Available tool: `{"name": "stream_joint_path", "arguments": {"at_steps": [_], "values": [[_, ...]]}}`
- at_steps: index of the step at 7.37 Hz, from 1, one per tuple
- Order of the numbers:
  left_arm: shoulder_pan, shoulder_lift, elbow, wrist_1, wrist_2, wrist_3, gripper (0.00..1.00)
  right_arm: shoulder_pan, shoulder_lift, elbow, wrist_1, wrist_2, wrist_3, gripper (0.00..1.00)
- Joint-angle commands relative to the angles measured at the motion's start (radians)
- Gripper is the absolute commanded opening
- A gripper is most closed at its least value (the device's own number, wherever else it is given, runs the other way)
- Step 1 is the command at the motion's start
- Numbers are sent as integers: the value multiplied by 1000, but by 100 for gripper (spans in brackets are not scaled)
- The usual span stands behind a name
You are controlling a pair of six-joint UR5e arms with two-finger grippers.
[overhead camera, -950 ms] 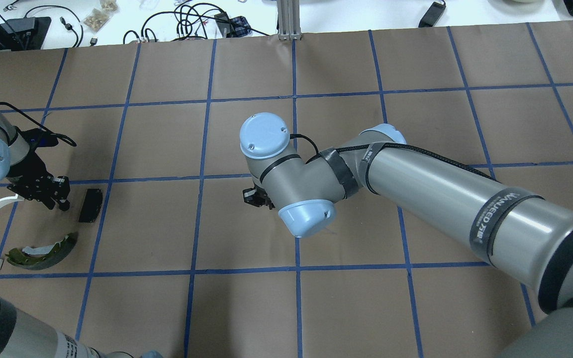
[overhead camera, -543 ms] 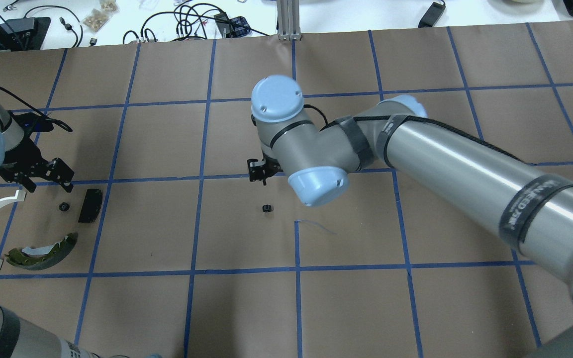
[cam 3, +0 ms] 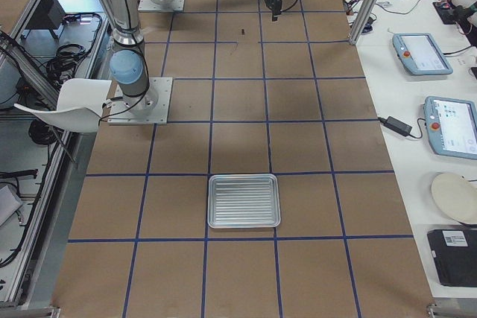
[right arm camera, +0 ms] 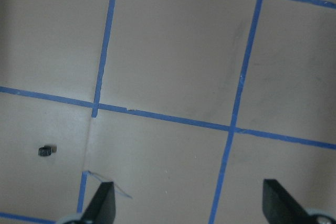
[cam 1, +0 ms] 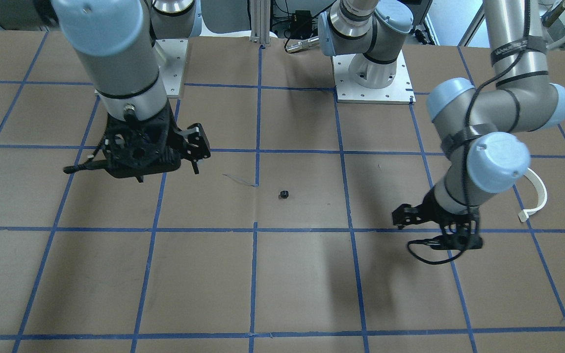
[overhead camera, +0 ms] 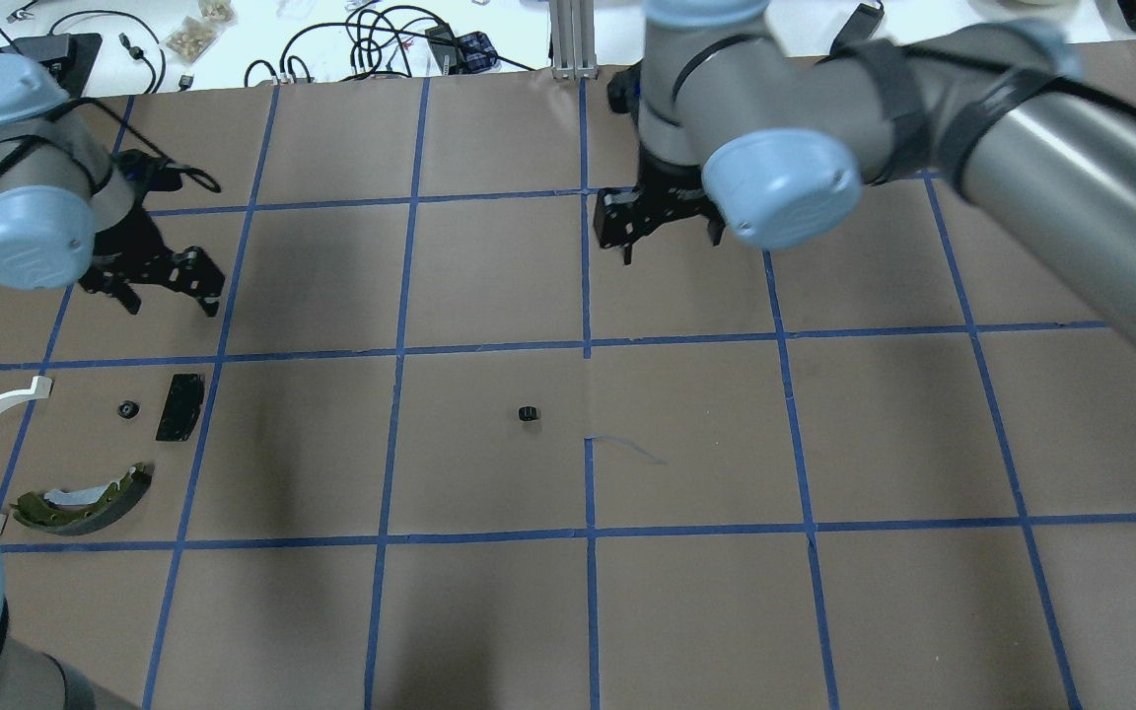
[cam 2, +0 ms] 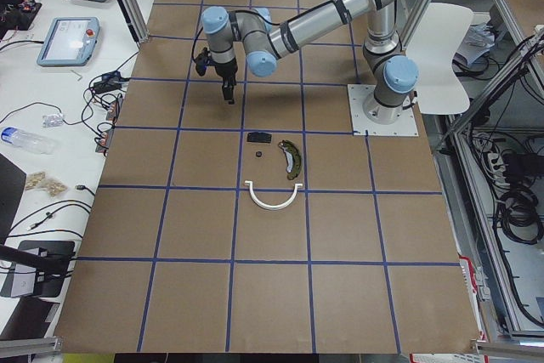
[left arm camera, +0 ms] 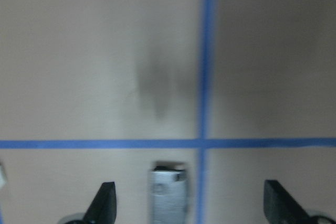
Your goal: Place bearing gear from tray to pile
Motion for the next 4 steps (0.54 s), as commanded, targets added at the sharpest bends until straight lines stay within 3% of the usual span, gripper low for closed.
{"name": "stream_joint_path", "arguments": {"at_steps": [1, 4], "values": [[-228, -10, -4, -1, -51, -119, 100, -41, -113, -22, 105, 6, -5, 100], [-374, -29, -33, 5, -115, -322, 100, -135, -159, 114, 118, -9, 100, 100]]}}
